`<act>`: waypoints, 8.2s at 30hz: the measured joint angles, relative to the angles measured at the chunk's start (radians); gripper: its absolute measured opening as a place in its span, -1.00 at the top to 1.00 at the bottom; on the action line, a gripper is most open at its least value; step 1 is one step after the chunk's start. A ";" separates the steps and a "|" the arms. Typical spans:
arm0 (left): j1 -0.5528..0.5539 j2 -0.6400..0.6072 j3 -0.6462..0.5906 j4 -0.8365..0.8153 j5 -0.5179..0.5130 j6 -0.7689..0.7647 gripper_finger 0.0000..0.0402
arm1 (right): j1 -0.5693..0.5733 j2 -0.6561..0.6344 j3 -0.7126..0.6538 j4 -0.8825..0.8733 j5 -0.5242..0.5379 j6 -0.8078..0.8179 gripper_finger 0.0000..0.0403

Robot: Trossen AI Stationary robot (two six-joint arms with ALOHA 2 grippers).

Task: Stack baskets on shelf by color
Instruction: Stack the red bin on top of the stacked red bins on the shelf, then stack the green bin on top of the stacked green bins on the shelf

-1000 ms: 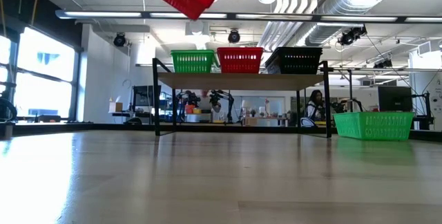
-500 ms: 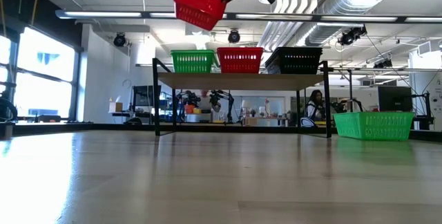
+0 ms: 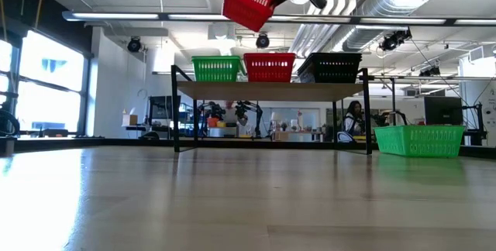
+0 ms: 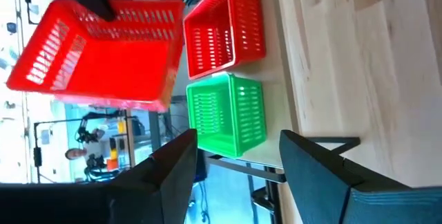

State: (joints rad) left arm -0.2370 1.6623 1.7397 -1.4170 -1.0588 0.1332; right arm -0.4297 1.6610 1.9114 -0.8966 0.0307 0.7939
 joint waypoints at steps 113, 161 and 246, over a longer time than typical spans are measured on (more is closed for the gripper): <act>0.536 -0.032 -0.002 0.042 0.541 0.041 0.02 | -0.120 -0.043 0.000 -0.505 -0.128 -0.436 0.59; 0.537 -0.069 -0.002 0.060 0.578 0.054 0.02 | -0.554 -0.440 -0.872 -0.327 -0.023 0.036 0.59; 0.514 -0.069 -0.002 0.137 0.610 0.106 0.02 | -0.452 -0.440 -0.355 -0.442 0.470 0.106 1.00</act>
State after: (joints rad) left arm 0.2772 1.5932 1.7382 -1.2805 -0.4492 0.2388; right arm -0.8812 1.2213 1.5566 -1.3383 0.5009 0.8997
